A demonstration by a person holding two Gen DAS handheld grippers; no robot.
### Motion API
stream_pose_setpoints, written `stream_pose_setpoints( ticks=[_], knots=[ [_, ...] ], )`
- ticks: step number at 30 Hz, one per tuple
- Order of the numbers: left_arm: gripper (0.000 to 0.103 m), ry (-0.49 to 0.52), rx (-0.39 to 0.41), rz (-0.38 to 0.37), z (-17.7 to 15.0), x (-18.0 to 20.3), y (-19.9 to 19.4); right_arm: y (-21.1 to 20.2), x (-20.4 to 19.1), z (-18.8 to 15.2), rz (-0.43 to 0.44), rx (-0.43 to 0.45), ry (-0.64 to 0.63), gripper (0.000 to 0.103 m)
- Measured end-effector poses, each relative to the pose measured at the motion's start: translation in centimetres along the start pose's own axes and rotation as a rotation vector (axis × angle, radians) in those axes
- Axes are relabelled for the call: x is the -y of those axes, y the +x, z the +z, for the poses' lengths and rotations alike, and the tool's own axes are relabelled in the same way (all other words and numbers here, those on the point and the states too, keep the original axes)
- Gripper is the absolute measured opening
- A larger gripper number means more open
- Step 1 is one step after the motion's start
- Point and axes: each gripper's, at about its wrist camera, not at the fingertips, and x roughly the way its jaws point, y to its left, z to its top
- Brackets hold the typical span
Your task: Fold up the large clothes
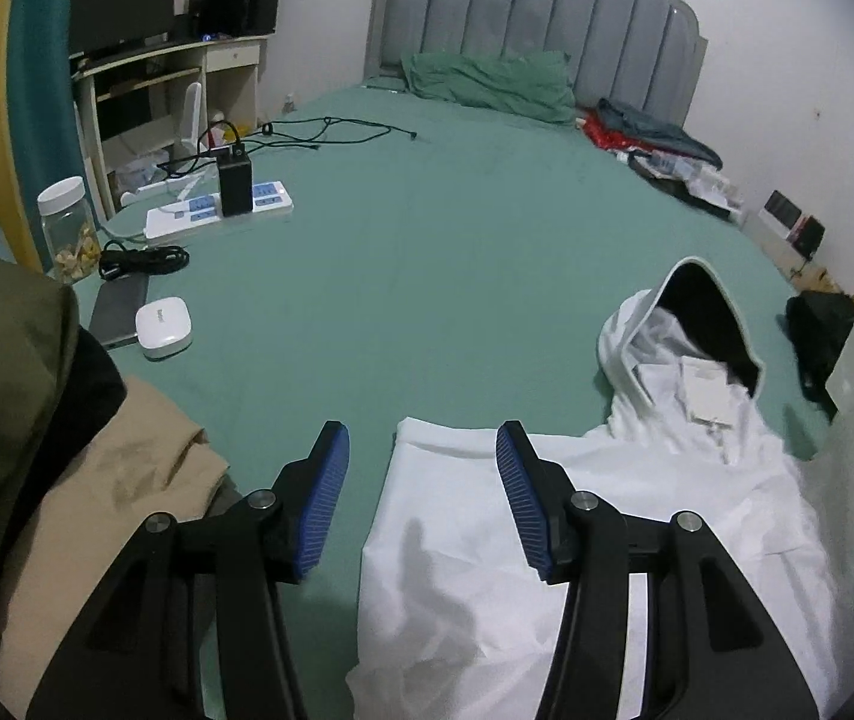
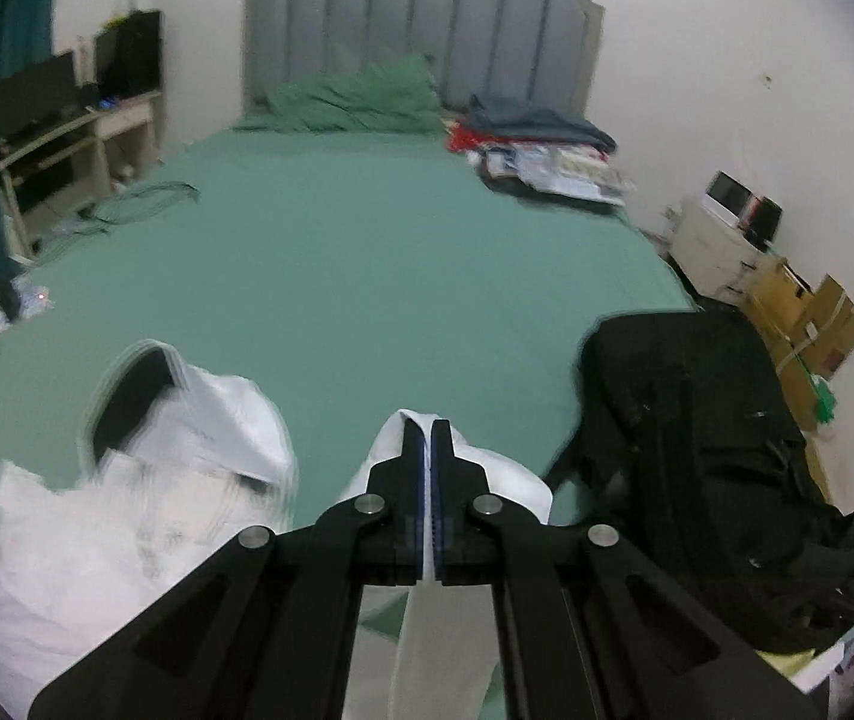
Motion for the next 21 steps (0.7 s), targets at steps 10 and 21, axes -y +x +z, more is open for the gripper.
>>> stream_pose_setpoints(
  ticks=[10, 21],
  knots=[
    [0.054, -0.029, -0.026, -0.007, -0.5, -2.2, -0.7, -1.0, -11.0, -0.2, 0.151, -0.009, -0.032, 0.002],
    [0.054, -0.052, -0.126, -0.035, 0.0, -5.3, -0.3, 7.9, -22.8, -14.3, 0.276, -0.413, -0.126, 0.003]
  ],
)
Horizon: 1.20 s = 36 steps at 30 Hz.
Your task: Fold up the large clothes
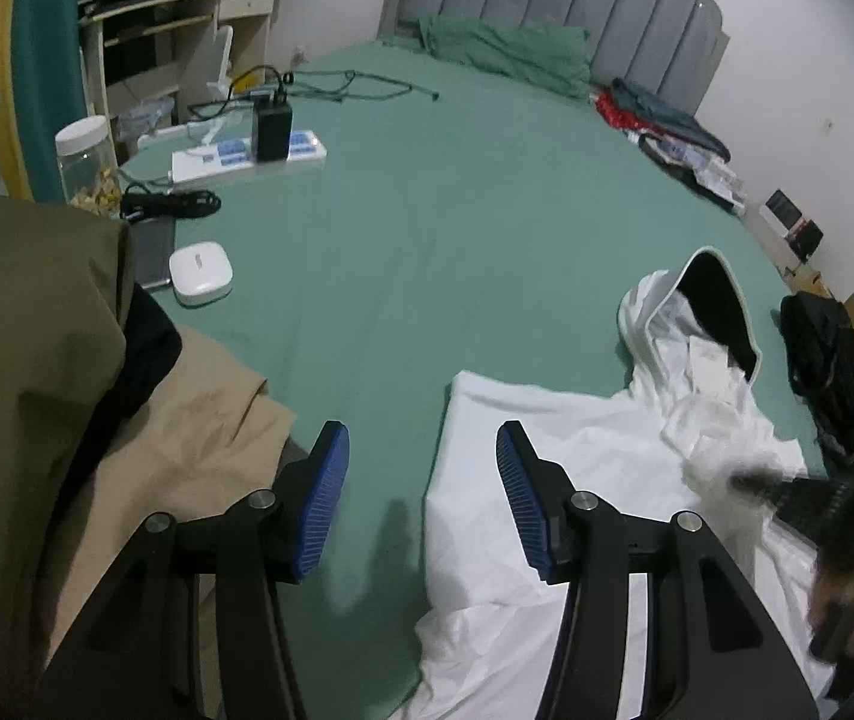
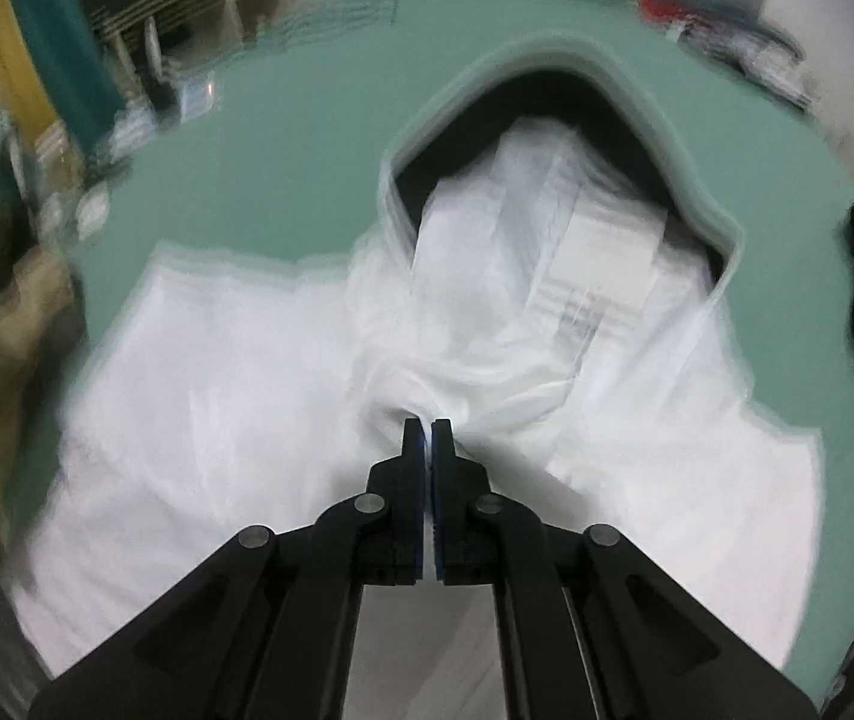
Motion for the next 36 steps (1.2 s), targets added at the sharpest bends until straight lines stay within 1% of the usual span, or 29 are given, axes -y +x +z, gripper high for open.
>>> stream_pose_setpoints(
  ticks=[1, 2, 3, 5, 6, 7, 8, 9, 10, 11, 14, 15, 18, 20, 21, 22, 23, 24, 27, 29, 30, 32, 34, 35, 36],
  knots=[
    [0.054, 0.002, -0.009, 0.004, 0.0, -0.1, 0.2, 1.1, -0.4, -1.0, -0.008, -0.055, -0.015, 0.004],
    [0.054, 0.002, -0.017, 0.006, -0.1, -0.3, 0.3, 1.8, -0.8, -1.8, -0.033, -0.081, -0.031, 0.005],
    [0.054, -0.004, -0.023, 0.004, -0.1, -0.5, 0.4, 1.5, -1.3, -2.2, -0.062, -0.060, -0.061, 0.006],
    [0.054, -0.021, -0.029, -0.002, 0.0, -0.9, 0.5, 0.8, -2.2, -2.0, -0.116, -0.045, -0.117, 0.010],
    [0.054, -0.027, -0.033, -0.004, 0.1, -1.0, 0.6, 0.4, -2.5, -1.7, -0.151, -0.030, -0.134, 0.014],
    [0.054, -0.030, -0.033, -0.009, 0.2, -1.1, 0.7, 0.1, -2.8, -1.3, -0.181, -0.015, -0.148, 0.025],
    [0.054, -0.030, -0.033, -0.012, 0.2, -1.1, 0.7, -0.2, -3.2, -0.9, -0.214, 0.000, -0.170, 0.033],
    [0.054, -0.028, -0.037, -0.008, 0.4, -1.1, 0.8, -0.5, -3.6, -0.3, -0.237, 0.015, -0.194, 0.052],
    [0.054, -0.027, -0.039, -0.008, 0.4, -1.1, 0.9, -0.9, -3.9, 0.3, -0.247, 0.037, -0.206, 0.062],
    [0.054, -0.025, -0.038, -0.012, 0.5, -1.0, 0.9, -1.4, -4.2, 0.9, -0.252, 0.064, -0.214, 0.064],
    [0.054, -0.025, -0.038, -0.009, 0.9, -1.0, 1.1, -2.0, -5.2, 2.6, -0.264, 0.119, -0.245, 0.064],
    [0.054, -0.026, -0.038, -0.011, 0.9, -1.0, 1.2, -1.7, -5.3, 3.1, -0.268, 0.124, -0.250, 0.064],
    [0.054, -0.028, -0.043, -0.014, 1.0, -1.1, 1.4, 0.6, -5.0, 4.0, -0.254, 0.088, -0.229, 0.064],
    [0.054, -0.031, -0.050, -0.016, 1.0, -1.3, 1.5, 2.2, -4.7, 4.7, -0.233, 0.057, -0.193, 0.063],
    [0.054, -0.033, -0.057, -0.018, 1.0, -1.3, 1.7, 2.8, -4.3, 4.8, -0.217, 0.053, -0.170, 0.060],
    [0.054, -0.034, -0.060, -0.019, 1.0, -1.4, 1.8, 3.1, -4.0, 4.9, -0.208, 0.060, -0.156, 0.037],
    [0.054, -0.036, -0.062, -0.019, 1.0, -1.5, 1.8, 3.3, -3.8, 4.9, -0.214, 0.062, -0.151, 0.018],
    [0.054, -0.038, -0.063, -0.021, 1.0, -1.5, 1.9, 3.4, -3.6, 5.0, -0.232, 0.064, -0.147, 0.003],
    [0.054, -0.043, -0.061, -0.025, 1.2, -1.6, 1.8, 1.3, -3.7, 5.4, -0.262, 0.160, -0.137, 0.003],
    [0.054, -0.044, -0.058, -0.025, 1.2, -1.6, 1.7, -1.0, -4.6, 6.0, -0.247, 0.230, -0.130, 0.003],
    [0.054, -0.044, -0.058, -0.024, 1.2, -1.6, 1.7, -2.3, -5.2, 6.4, -0.225, 0.266, -0.125, 0.003],
    [0.054, -0.046, -0.051, -0.021, 1.2, -1.7, 1.4, -4.7, -7.1, 6.9, -0.144, 0.327, -0.141, 0.003],
    [0.054, -0.050, -0.039, -0.014, 1.1, -1.9, 1.0, -5.8, -9.2, 7.2, -0.087, 0.352, -0.176, 0.003],
    [0.054, -0.053, -0.034, -0.009, 1.2, -2.1, 0.9, -6.0, -10.2, 7.1, -0.031, 0.358, -0.190, 0.003],
    [0.054, -0.057, -0.028, -0.002, 1.2, -2.3, 0.7, -5.7, -11.1, 7.1, 0.009, 0.346, -0.204, 0.003]
  ],
)
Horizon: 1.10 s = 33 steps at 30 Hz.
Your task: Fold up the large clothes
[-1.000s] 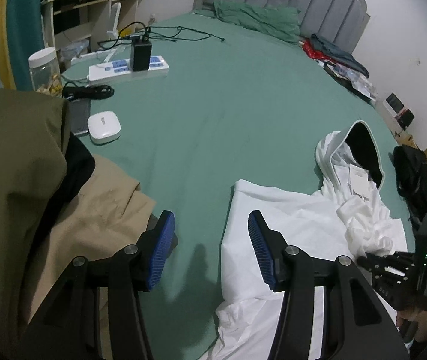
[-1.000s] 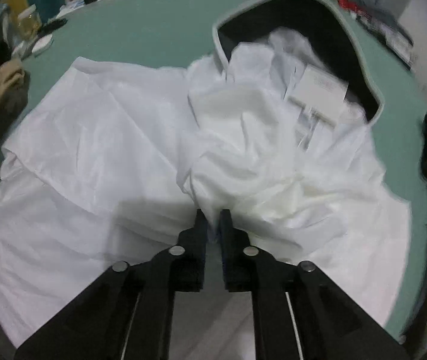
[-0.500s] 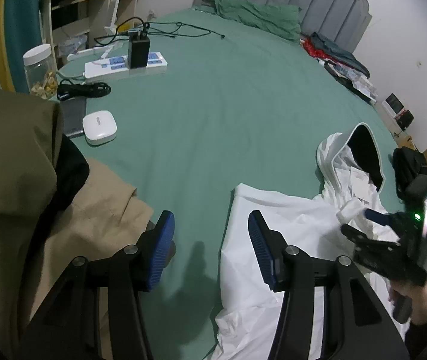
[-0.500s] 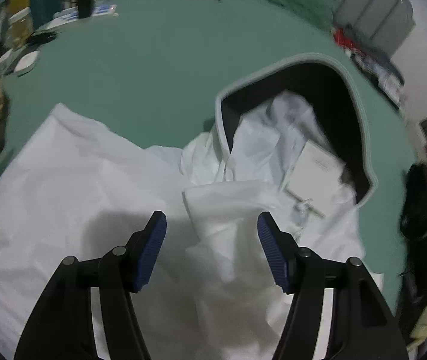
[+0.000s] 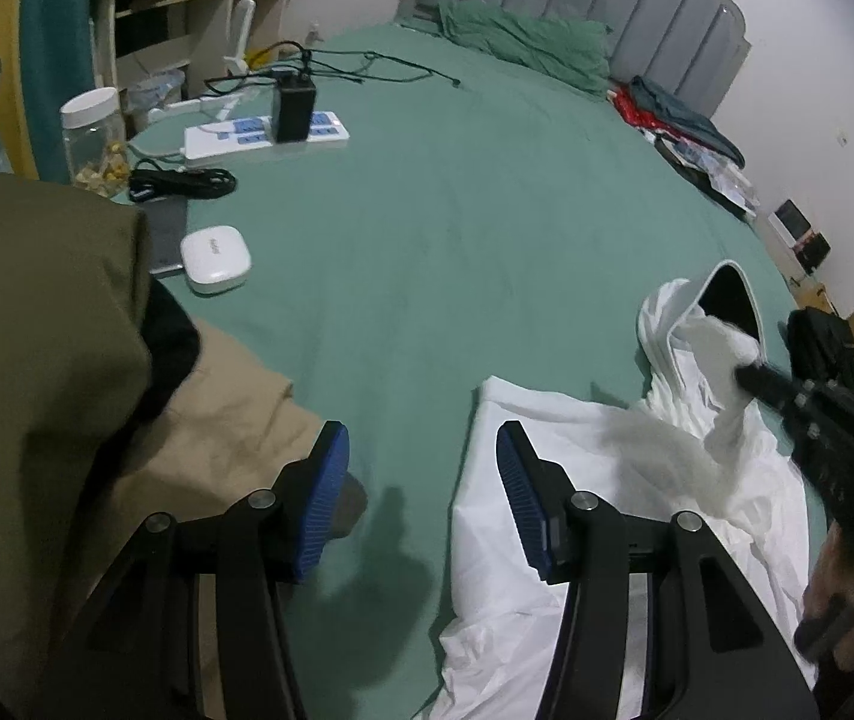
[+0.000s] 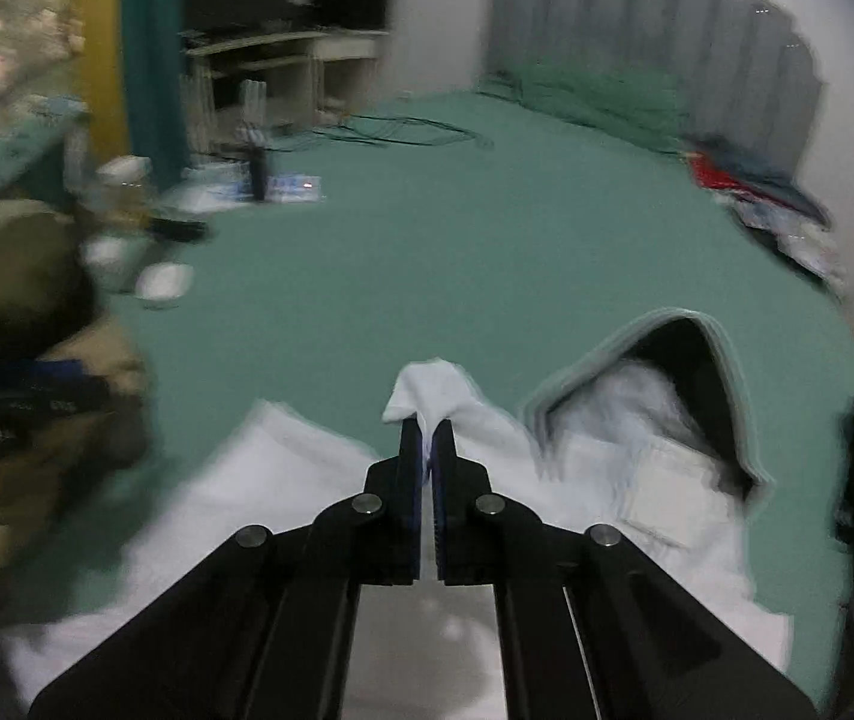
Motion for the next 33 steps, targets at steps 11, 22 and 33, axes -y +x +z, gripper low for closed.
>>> stream_pose_setpoints(
  ticks=[11, 22, 33],
  knots=[
    [0.054, 0.006, -0.018, 0.018, -0.3, 0.5, 1.4, 3.4, -3.3, -5.9, 0.180, -0.106, 0.052, 0.070],
    [0.054, 0.216, -0.024, -0.105, -3.1, 8.4, 2.8, -5.3, 10.6, -14.8, -0.130, -0.103, 0.257, 0.070],
    [0.054, 0.273, -0.192, -0.043, -6.7, 10.6, 8.0, -6.5, 17.3, -20.1, -0.199, -0.165, 0.388, 0.070]
  ],
)
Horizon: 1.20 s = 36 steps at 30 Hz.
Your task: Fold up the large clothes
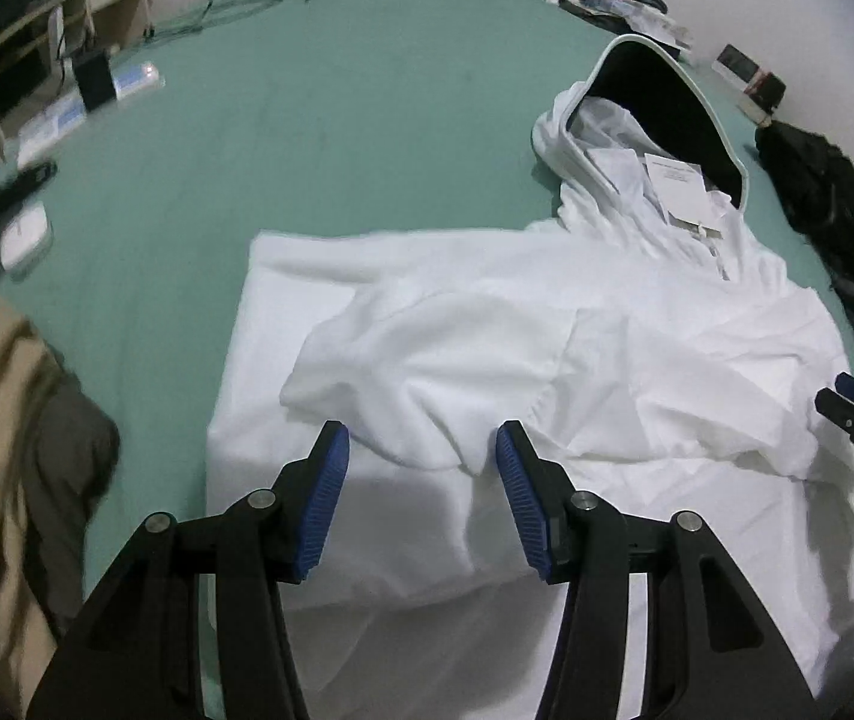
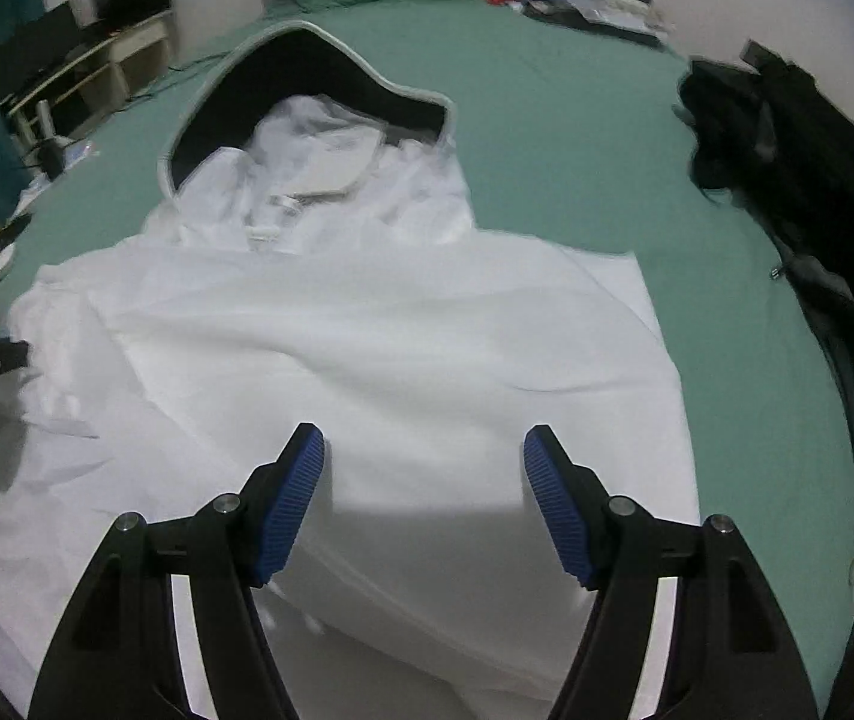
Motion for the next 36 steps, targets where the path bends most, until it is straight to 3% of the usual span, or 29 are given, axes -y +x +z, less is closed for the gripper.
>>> stream_pose_setpoints(
  ticks=[4, 9, 14, 18, 20, 22, 23, 27, 32, 34, 36],
  knots=[
    [0.054, -0.018, 0.005, 0.026, -0.6, -1.4, -0.8, -0.9, -4.3, 1.2, 0.169, 0.059, -0.103, 0.070],
    [0.054, -0.048, 0.035, 0.031, -1.1, -2.9, -2.6, 1.1, -12.5, 3.6, 0.350, 0.023, -0.265, 0.070],
    [0.054, -0.043, 0.061, 0.064, -0.4, -4.3, -3.9, 5.0, -17.8, 5.2, 0.347, -0.028, -0.367, 0.069],
    [0.054, -0.089, 0.055, 0.054, 0.0, -6.3, -4.4, 5.2, -20.3, 5.9, 0.359, -0.030, -0.453, 0.069],
    [0.054, -0.107, 0.058, 0.045, 0.1, -7.0, -4.7, 5.1, -21.6, 6.1, 0.365, -0.034, -0.500, 0.054],
    [0.054, -0.115, 0.066, 0.038, 0.3, -7.4, -5.1, 5.4, -22.7, 6.0, 0.345, -0.056, -0.551, 0.017],
    [0.054, -0.118, 0.070, 0.033, 0.4, -7.5, -5.2, 5.6, -23.2, 5.9, 0.328, -0.067, -0.577, 0.010],
    [0.054, -0.123, 0.090, 0.019, 0.9, -7.6, -6.0, 5.1, -23.9, 6.2, 0.222, -0.029, -0.647, 0.006],
    [0.054, -0.141, 0.122, 0.028, 1.2, -8.0, -6.9, 2.2, -24.1, 8.0, -0.106, 0.251, -0.631, 0.006],
    [0.054, -0.146, 0.124, 0.029, 1.2, -8.1, -6.9, 2.1, -25.0, 7.5, -0.141, 0.281, -0.667, 0.006],
    [0.054, -0.145, 0.120, 0.028, 1.2, -8.1, -6.8, 2.6, -26.6, 5.9, -0.097, 0.254, -0.745, 0.006]
  ],
)
